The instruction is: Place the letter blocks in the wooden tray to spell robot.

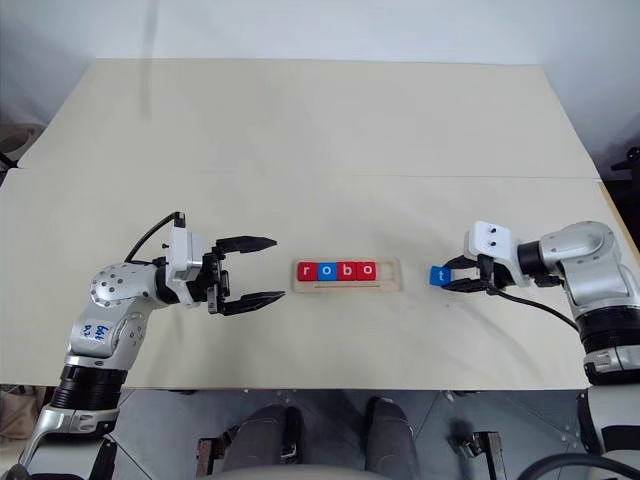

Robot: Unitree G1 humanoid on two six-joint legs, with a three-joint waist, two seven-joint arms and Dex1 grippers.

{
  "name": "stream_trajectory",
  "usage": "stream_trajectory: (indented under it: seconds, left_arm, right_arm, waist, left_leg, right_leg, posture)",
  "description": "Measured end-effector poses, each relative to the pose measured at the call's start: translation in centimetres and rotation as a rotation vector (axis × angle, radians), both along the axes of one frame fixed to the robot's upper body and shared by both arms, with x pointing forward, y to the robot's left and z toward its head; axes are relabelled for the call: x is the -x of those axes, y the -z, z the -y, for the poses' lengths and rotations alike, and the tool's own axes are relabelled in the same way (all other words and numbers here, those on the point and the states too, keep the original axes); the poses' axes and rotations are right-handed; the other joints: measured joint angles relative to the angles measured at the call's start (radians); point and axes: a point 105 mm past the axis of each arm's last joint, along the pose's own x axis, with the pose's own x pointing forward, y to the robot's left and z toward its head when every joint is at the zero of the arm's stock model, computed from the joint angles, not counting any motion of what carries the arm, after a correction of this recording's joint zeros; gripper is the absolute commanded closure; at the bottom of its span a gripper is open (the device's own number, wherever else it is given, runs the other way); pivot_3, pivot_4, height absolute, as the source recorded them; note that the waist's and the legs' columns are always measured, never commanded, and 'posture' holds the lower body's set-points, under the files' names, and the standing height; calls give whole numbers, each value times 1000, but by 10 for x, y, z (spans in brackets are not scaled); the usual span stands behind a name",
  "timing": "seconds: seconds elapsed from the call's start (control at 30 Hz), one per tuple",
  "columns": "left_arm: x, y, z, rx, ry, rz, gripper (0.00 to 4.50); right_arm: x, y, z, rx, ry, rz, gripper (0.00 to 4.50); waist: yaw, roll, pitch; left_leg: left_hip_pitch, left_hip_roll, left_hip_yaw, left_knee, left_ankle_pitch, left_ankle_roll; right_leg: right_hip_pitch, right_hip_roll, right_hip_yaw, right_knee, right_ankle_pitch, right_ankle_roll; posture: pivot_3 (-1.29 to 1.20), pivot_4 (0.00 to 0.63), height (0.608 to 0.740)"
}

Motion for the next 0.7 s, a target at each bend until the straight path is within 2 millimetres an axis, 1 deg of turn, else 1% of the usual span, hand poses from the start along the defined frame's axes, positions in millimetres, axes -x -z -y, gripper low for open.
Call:
stream_trajectory:
  seconds: [0.1,0.17,0.23,0.27,0.4,0.53,0.7]
  left_arm:
    - [0,0,0,1,-1,2,0]
    - [-1,-1,0,2,-5,4,0]
    - [-1,-1,0,4,-8,5,0]
    - [-1,-1,0,6,-10,6,0]
    - [-2,0,0,12,-22,3,0]
    - [-1,3,-1,18,-37,-5,0]
    - [0,1,1,22,-45,7,0]
  right_arm:
    - [-4,-17,-17,-46,-14,0,3040]
    - [-7,-30,-33,-78,-47,17,3040]
    - [-7,-36,-48,-89,-83,21,3040]
    - [-7,-36,-56,-90,-106,18,3040]
    - [-9,-29,-74,-77,-151,-2,3040]
    - [-10,-18,-77,-44,-157,-24,3040]
    - [-10,-14,-78,-31,-168,-27,3040]
  waist:
    - [-3,0,0]
    - [-1,0,0]
    - [-1,0,0]
    - [-1,0,0]
    - [3,0,0]
    - [0,0,0]
    - [-1,0,0]
  left_leg:
    - [0,0,0,0,0,0]
    - [0,0,0,0,0,0]
    - [0,0,0,0,0,0]
    - [0,0,0,0,0,0]
    - [-1,0,0,0,0,0]
    - [-1,0,0,0,0,0]
    - [-1,0,0,0,0,0]
  right_leg:
    - [0,0,0,1,0,0]
    - [0,0,0,1,0,0]
    - [0,0,0,1,0,0]
    - [0,0,0,0,0,0]
    - [0,0,0,0,0,0]
    - [-1,0,0,0,0,0]
    - [-1,0,0,1,0,0]
  posture:
    - [0,150,740]
    - [0,150,740]
    - [0,150,740]
    - [0,150,740]
    - [0,150,740]
    - [0,150,740]
    - [0,150,740]
